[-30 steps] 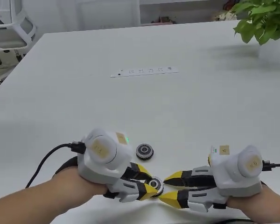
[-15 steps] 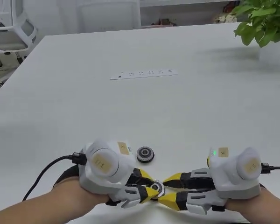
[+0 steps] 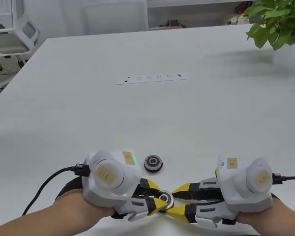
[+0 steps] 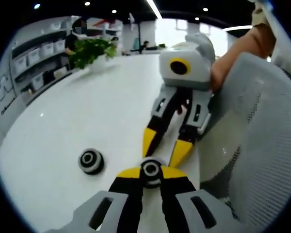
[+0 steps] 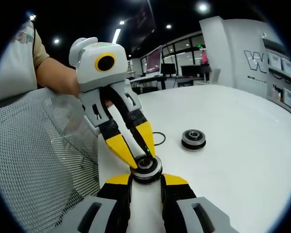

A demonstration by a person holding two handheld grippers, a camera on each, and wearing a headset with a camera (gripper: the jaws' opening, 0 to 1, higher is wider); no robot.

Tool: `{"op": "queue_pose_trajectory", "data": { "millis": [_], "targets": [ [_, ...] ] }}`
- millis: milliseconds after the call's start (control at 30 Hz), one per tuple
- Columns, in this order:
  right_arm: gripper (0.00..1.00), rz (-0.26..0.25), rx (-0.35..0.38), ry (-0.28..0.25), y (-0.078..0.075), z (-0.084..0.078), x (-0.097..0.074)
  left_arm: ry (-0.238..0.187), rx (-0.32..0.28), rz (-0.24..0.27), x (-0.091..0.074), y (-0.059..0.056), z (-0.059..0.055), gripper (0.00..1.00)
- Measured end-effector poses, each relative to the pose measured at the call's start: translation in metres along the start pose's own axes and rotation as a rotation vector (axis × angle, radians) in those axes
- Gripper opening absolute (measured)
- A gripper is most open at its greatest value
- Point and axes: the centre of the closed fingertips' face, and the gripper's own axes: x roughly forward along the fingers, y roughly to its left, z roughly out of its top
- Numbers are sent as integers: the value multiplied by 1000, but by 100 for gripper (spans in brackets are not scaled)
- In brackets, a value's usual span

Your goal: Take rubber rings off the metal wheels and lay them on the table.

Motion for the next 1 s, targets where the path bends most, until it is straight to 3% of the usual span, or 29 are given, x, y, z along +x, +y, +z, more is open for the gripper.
{"op": "queue_pose_trajectory", "data": {
  "millis": [700,1000],
  "targets": [
    [14,-18,-37,35,-5,-5,-2,-13,-31,2,1,1,-1,13],
    [3,-25,69,30,-7,-7,-6,-12,-36,5,1,2,-2,13]
  ]
}}
